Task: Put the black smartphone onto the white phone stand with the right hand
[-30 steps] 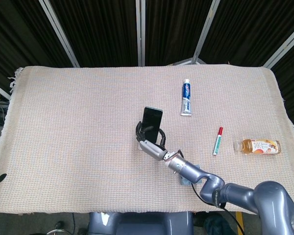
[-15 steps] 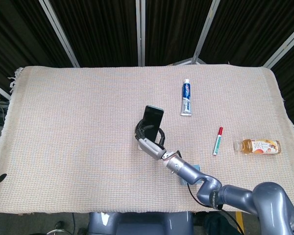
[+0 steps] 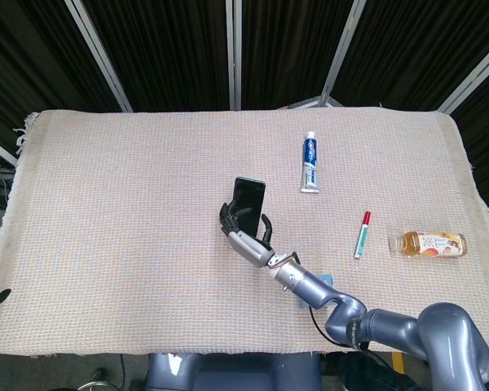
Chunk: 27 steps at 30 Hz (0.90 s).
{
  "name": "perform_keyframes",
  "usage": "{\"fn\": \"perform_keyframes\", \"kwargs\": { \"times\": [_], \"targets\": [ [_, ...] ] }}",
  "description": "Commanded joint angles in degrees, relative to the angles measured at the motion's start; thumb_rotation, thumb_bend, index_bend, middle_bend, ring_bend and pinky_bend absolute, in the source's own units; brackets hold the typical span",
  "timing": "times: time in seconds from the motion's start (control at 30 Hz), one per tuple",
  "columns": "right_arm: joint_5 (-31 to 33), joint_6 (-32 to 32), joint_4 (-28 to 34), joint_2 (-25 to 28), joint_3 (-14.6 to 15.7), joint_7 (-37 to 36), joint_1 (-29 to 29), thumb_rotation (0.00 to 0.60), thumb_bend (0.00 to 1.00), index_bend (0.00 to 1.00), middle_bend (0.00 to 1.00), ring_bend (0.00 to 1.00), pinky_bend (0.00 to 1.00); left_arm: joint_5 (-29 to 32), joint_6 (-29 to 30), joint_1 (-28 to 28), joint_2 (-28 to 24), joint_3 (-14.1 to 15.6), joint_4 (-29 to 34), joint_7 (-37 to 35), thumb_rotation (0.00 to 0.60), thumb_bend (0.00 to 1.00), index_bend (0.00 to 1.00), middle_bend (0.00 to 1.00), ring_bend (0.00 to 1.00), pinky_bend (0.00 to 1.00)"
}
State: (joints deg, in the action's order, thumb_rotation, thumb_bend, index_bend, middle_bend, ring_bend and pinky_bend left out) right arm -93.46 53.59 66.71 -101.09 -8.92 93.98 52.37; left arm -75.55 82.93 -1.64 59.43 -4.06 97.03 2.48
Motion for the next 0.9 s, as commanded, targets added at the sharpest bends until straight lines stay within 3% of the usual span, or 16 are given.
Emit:
{"fn": "perform_keyframes", "kwargs": {
  "times": [0.03,0.27,0.5,0.63,0.73,0.83,0.9],
  "targets": [
    [0.0,0.2,0.1,0.1,0.2,0.0,0.1,0.600,0.17,0.16,0.20,0.51,0.32,0.0,0.0,0.0,0.0,0.0,0.0,0.0,0.600,0.00,0.00,0.00,0.00,0.00],
    [-0.3,1.9,1.9,1.7,0.3,-0.2,-0.4,0.600,0.17,0.15,0.21,0.51,0.32,-0.1,0.1,0.0,-0.1,0.0,0.2,-0.1,0.600,0.00,0.00,0.00,0.00,0.00],
    [-1.1,7.6,11.4,9.7,-0.1,-3.3,-3.5,0.600,0.17,0.14,0.24,0.51,0.28,-1.5,1.1,0.5,-0.6,0.3,0.6,-1.0,0.600,0.00,0.00,0.00,0.00,0.00],
    [-3.4,16.6,15.2,17.1,-0.6,-18.5,-7.4,0.600,0.12,0.14,0.24,0.50,0.21,-3.4,2.7,0.9,-0.6,0.6,0.4,-1.8,0.600,0.00,0.00,0.00,0.00,0.00],
    [-2.6,21.8,16.6,20.8,-0.7,-28.8,-10.9,0.600,0.02,0.14,0.27,0.48,0.15,-4.7,3.6,1.2,-0.5,0.8,0.3,-2.1,0.600,0.00,0.00,0.00,0.00,0.00],
    [-0.1,25.7,18.6,23.4,-0.8,-38.1,-14.6,0.600,0.00,0.10,0.19,0.33,0.04,-5.7,4.5,1.4,-0.4,1.0,0.1,-2.5,0.600,0.00,0.00,0.00,0.00,0.00],
    [2.4,27.2,20.9,25.5,-0.5,-44.4,-17.4,0.600,0.00,0.03,0.06,0.13,0.00,-6.4,5.3,1.7,-0.2,1.0,-0.1,-3.0,0.600,0.00,0.00,0.00,0.00,0.00]
  ]
}}
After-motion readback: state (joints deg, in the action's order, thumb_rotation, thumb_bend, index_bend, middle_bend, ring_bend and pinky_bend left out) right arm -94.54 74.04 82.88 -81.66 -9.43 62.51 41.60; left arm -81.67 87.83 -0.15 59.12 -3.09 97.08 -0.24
